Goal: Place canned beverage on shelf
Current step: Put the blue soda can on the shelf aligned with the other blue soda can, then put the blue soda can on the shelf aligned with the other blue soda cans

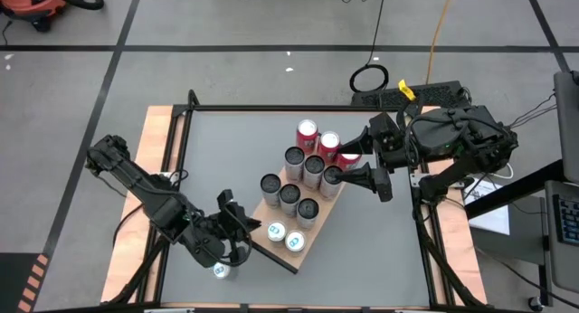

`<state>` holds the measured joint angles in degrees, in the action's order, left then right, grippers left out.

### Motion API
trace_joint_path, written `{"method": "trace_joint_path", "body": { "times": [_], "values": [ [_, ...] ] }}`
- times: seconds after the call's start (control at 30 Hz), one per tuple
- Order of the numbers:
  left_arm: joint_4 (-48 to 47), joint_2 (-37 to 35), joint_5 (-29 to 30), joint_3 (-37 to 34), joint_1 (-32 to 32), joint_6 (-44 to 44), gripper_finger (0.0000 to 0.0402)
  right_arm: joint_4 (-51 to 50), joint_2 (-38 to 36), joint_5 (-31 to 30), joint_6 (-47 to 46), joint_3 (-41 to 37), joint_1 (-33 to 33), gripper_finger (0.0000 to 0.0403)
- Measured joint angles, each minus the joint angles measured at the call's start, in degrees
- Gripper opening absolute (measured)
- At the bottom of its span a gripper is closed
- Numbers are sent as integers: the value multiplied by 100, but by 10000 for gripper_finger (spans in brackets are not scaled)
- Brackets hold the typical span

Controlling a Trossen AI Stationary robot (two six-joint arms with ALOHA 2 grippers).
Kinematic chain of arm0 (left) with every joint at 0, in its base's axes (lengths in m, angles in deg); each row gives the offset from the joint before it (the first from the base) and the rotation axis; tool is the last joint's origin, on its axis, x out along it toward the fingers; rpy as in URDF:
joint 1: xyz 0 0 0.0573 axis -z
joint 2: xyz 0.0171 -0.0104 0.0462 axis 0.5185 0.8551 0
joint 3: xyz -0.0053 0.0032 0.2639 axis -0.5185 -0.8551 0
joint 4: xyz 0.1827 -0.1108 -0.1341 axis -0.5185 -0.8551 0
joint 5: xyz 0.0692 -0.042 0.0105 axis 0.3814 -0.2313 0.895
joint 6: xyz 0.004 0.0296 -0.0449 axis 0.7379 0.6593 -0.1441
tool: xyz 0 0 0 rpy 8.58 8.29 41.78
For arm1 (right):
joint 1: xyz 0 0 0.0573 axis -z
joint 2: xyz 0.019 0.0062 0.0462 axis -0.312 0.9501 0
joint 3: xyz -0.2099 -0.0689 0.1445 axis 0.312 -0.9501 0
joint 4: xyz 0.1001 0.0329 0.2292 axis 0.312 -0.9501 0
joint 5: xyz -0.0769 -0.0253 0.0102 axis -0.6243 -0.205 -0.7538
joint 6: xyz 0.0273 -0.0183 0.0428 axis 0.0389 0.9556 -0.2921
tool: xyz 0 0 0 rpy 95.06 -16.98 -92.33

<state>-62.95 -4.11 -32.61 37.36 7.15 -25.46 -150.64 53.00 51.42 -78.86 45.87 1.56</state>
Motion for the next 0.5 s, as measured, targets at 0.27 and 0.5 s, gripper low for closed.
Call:
{"method": "trace_joint_path", "body": {
  "times": [0.27, 0.5],
  "values": [
    [-656, -391, -1387, 178, 426, -1047, 29, -5, 0, 1, 0, 1, 1, 325],
    [-1170, -412, -2267, 178, 1123, -2313, 104, -3, 0, 0, 102, 2, 0, 325]
  ]
}}
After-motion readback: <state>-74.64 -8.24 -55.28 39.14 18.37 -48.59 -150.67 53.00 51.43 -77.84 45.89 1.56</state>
